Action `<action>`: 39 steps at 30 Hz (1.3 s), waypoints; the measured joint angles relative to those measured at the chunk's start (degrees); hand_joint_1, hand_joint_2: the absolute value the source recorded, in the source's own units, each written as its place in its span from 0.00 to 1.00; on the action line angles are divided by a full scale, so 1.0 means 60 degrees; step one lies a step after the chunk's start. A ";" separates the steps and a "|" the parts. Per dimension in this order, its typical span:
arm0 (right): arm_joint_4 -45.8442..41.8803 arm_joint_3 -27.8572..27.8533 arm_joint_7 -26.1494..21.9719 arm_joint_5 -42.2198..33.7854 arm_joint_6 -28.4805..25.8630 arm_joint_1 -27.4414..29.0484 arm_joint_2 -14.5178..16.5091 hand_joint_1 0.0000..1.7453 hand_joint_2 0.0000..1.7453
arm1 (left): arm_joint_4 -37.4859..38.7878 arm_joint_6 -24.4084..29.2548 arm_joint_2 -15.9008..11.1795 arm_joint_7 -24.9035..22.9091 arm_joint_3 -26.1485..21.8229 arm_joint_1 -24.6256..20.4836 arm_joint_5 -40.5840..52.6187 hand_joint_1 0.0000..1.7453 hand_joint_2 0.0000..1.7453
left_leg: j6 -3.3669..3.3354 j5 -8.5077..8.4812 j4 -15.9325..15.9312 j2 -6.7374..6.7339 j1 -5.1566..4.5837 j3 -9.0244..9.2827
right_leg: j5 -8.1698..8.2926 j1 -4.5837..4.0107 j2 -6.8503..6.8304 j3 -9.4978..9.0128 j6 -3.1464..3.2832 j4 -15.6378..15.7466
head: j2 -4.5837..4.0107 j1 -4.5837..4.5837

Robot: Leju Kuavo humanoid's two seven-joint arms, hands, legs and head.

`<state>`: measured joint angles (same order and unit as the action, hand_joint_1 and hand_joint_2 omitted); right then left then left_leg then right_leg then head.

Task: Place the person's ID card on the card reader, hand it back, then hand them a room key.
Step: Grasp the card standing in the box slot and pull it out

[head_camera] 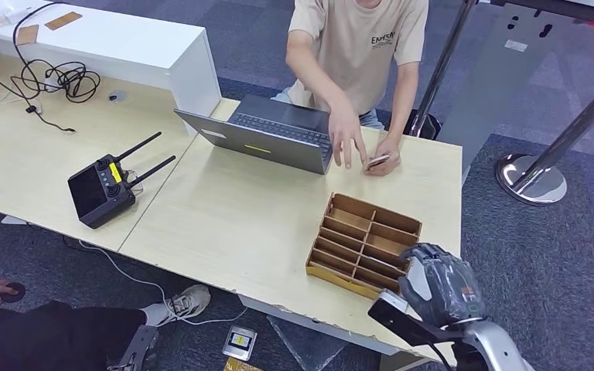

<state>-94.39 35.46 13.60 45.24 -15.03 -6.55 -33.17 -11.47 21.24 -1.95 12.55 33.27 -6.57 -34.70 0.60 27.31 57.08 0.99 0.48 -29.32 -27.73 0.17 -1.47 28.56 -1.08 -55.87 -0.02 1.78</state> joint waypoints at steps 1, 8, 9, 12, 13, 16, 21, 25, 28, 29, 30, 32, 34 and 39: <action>0.0003 0.0007 -0.0025 0.0000 -0.0002 -0.0023 0.0026 0.47 1.00 | 0.0000 0.0000 0.0000 -0.0002 0.0000 -0.0001 0.0003 0.00 1.00 | 0.0000 0.0000 0.0000 0.0000 0.0000 0.0000 | 0.0000 0.0000 0.0000 0.0000 0.0000 0.0000 | 0.0000 0.0001; 0.0138 0.0078 -0.0266 0.0000 -0.0016 -0.0266 0.0301 0.49 1.00 | 0.0000 -0.0016 0.0014 -0.0090 0.0015 -0.0027 0.0040 0.00 1.00 | 0.0000 0.0000 0.0000 0.0000 0.0000 -0.0001 | 0.0000 0.0000 0.0000 0.0001 0.0000 0.0000 | 0.0000 0.0001; 0.0173 0.0099 -0.0301 0.0000 -0.0016 -0.0311 0.0353 0.49 1.00 | 0.0000 -0.0020 0.0016 -0.0103 0.0020 -0.0035 0.0048 0.00 1.00 | 0.0000 0.0000 0.0000 0.0000 0.0000 -0.0001 | 0.0000 0.0000 0.0000 0.0001 0.0000 0.0000 | 0.0000 0.0001; 0.0285 0.0153 -0.0381 0.0000 -0.0019 -0.0419 0.0507 0.51 1.00 | 0.0000 -0.0022 0.0025 -0.0118 0.0031 -0.0055 0.0063 0.00 1.00 | 0.0000 0.0000 -0.0001 0.0000 0.0000 -0.0004 | 0.0000 0.0000 0.0000 0.0002 0.0000 0.0000 | 0.0000 -0.0001; 0.0334 0.0171 -0.0411 -0.0003 -0.0022 -0.0457 0.0566 0.52 1.00 | 0.0000 -0.0022 0.0026 -0.0119 0.0035 -0.0060 0.0065 0.00 1.00 | 0.0000 0.0000 -0.0001 0.0000 0.0000 -0.0004 | 0.0000 0.0000 0.0000 0.0003 0.0000 0.0000 | 0.0000 0.0000; 0.0503 0.0233 -0.0521 -0.0042 -0.0047 -0.0583 0.0751 0.54 1.00 | 0.0000 -0.0022 0.0036 -0.0125 0.0044 -0.0087 0.0069 0.00 1.00 | 0.0000 0.0000 -0.0001 0.0000 0.0001 -0.0005 | 0.0000 -0.0001 -0.0001 0.0004 0.0000 0.0000 | 0.0000 0.0000; 0.0792 0.0256 -0.0707 -0.0164 -0.0122 -0.0745 0.0974 0.57 1.00 | 0.0000 -0.0025 0.0064 -0.0159 0.0065 -0.0109 0.0109 0.00 1.00 | 0.0000 0.0000 -0.0001 0.0000 0.0000 -0.0007 | -0.0001 0.0000 0.0000 0.0004 0.0000 0.0000 | 0.0000 0.0001; 0.1098 0.0260 -0.0821 -0.0196 -0.0178 -0.0867 0.1150 0.51 1.00 | -0.0003 -0.0026 0.0086 -0.0164 0.0115 -0.0119 0.0125 0.00 1.00 | 0.0000 0.0000 -0.0001 0.0000 0.0000 -0.0007 | -0.0001 0.0000 0.0000 0.0005 0.0000 0.0000 | 0.0000 0.0001; 0.1352 0.0261 -0.0884 -0.0195 -0.0199 -0.0919 0.1246 0.50 1.00 | -0.0004 -0.0029 0.0097 -0.0167 0.0148 -0.0120 0.0126 0.00 1.00 | 0.0000 0.0000 -0.0001 0.0000 0.0000 -0.0007 | -0.0001 0.0000 0.0000 0.0006 0.0000 0.0000 | 0.0000 0.0000; 0.1439 0.0261 -0.0893 -0.0191 -0.0209 -0.0925 0.1270 0.49 1.00 | -0.0004 -0.0029 0.0100 -0.0169 0.0163 -0.0120 0.0126 0.00 1.00 | 0.0000 0.0000 -0.0001 0.0000 0.0000 -0.0007 | -0.0001 0.0000 0.0000 0.0006 0.0000 0.0000 | 0.0000 0.0000; 0.1523 0.0261 -0.0903 -0.0188 -0.0219 -0.0927 0.1293 0.49 1.00 | -0.0004 -0.0029 0.0103 -0.0170 0.0179 -0.0119 0.0126 0.00 1.00 | 0.0000 0.0000 -0.0001 0.0001 0.0000 -0.0008 | -0.0001 0.0000 0.0000 0.0006 0.0000 0.0000 | 0.0000 -0.0001; 0.1669 0.0261 -0.0920 -0.0182 -0.0240 -0.0932 0.1337 0.48 1.00 | -0.0004 -0.0029 0.0107 -0.0172 0.0199 -0.0119 0.0126 0.00 1.00 | 0.0000 0.0000 -0.0001 0.0001 0.0000 -0.0008 | -0.0001 0.0000 0.0000 0.0006 0.0000 0.0000 | 0.0000 0.0000; 0.1820 0.0261 -0.0929 -0.0186 -0.0250 -0.0939 0.1377 0.48 1.00 | -0.0004 -0.0030 0.0108 -0.0175 0.0210 -0.0120 0.0127 0.00 1.00 | 0.0000 0.0000 -0.0001 0.0001 0.0000 -0.0008 | -0.0001 0.0000 0.0000 0.0008 0.0000 0.0000 | 0.0000 0.0001; 0.2360 0.0258 -0.0932 -0.0304 -0.0317 -0.0945 0.1450 0.50 1.00 | -0.0004 -0.0043 0.0116 -0.0281 0.0263 -0.0121 0.0165 0.00 1.00 | 0.0000 0.0000 -0.0001 0.0001 0.0000 -0.0011 | -0.0003 0.0000 0.0000 0.0012 0.0001 0.0000 | 0.0000 0.0001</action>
<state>-80.23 37.00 8.01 43.42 -16.93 -12.22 -24.47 -11.50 20.99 -1.25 10.86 34.85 -7.29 -33.71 0.60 27.31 57.08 1.00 0.48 -29.38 -27.75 0.17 -1.47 28.63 -1.07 -55.87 -0.02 1.78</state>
